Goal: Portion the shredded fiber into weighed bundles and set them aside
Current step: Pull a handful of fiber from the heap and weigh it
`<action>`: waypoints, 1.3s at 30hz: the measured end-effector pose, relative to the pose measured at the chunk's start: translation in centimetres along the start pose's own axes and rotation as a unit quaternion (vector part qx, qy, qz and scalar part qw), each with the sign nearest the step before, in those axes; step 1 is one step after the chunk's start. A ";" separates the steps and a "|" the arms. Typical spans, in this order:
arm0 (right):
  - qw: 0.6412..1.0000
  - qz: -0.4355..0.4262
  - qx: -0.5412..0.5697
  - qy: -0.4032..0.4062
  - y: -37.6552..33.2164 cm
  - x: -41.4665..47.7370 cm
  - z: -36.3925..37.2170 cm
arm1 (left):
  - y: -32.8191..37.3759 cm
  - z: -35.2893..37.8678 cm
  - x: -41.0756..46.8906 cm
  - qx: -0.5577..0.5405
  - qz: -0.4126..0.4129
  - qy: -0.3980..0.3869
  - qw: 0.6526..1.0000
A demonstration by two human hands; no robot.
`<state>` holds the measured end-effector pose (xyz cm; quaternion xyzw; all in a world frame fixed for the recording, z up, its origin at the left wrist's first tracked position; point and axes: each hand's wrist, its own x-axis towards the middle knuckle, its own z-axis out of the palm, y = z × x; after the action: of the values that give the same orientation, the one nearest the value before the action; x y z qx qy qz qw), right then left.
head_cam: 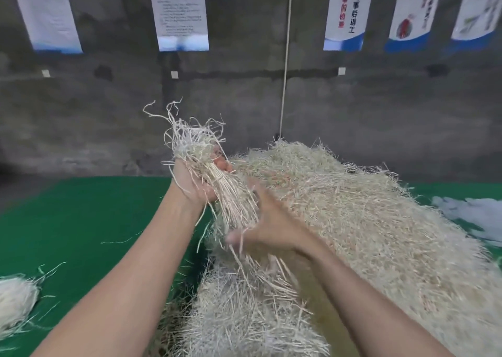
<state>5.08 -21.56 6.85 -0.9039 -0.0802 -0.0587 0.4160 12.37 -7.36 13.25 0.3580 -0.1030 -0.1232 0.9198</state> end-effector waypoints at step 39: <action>0.921 0.041 -0.386 0.020 14.7 -6.2 0.2 | -0.8 0.5 1.0 -0.094 -0.045 0.159 0.982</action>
<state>1.88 -31.44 -5.29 -0.9955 -0.0056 -0.0865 0.0386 13.04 -8.56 13.21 0.2890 0.0723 -0.1150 0.9476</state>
